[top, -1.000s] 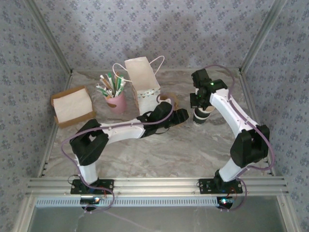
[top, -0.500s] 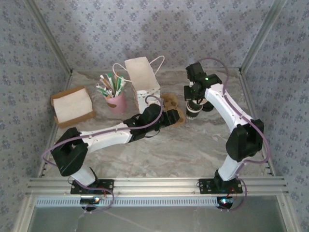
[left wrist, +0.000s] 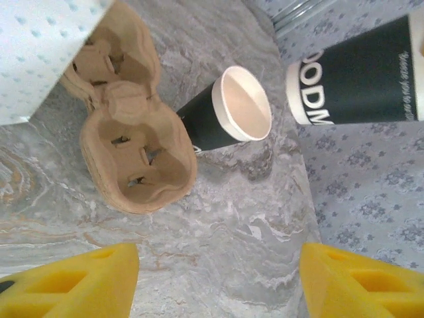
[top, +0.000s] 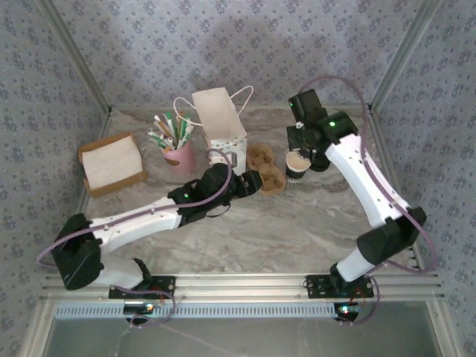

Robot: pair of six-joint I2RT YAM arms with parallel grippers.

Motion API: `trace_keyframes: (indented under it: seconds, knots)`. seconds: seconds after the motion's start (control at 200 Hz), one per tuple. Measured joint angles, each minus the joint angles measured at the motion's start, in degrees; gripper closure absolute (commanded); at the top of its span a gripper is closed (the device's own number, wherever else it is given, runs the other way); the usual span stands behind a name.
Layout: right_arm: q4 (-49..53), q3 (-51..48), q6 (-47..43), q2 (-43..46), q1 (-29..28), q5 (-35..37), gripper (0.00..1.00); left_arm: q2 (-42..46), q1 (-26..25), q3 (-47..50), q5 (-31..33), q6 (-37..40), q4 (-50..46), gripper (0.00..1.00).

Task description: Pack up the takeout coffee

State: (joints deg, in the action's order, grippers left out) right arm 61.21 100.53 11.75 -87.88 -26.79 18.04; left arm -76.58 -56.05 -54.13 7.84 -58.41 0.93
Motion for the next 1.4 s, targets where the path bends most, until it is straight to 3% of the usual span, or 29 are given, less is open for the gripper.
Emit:
trace_keyframes:
  seconds: [0.17,0.325,0.56,0.78,1.134,1.404]
  knots:
    - [2.1,-0.1,-0.4,6.4,-4.4,-1.2,1.00,8.0,0.0,1.4,2.6,2.2,-5.0,0.27]
    - [3.2,-4.0,-0.2,9.5,-12.1,-2.8,1.00,17.2,0.0,5.3,5.2,4.0,-10.5,0.17]
    - [3.1,-12.2,1.6,8.5,-24.9,-3.6,1.00,33.4,0.0,14.1,9.8,4.3,-21.1,0.07]
    - [-1.0,-19.8,4.3,5.3,-30.2,-4.1,1.00,43.8,0.0,18.4,13.6,3.7,-28.0,0.04]
    - [-9.0,-24.2,7.4,-1.4,-36.5,-4.1,1.00,43.7,0.0,19.3,15.8,3.3,-29.2,0.03]
    - [-13.4,-26.6,9.8,-2.9,-39.3,-3.2,0.77,42.6,0.0,21.3,15.3,3.3,-27.8,0.03]
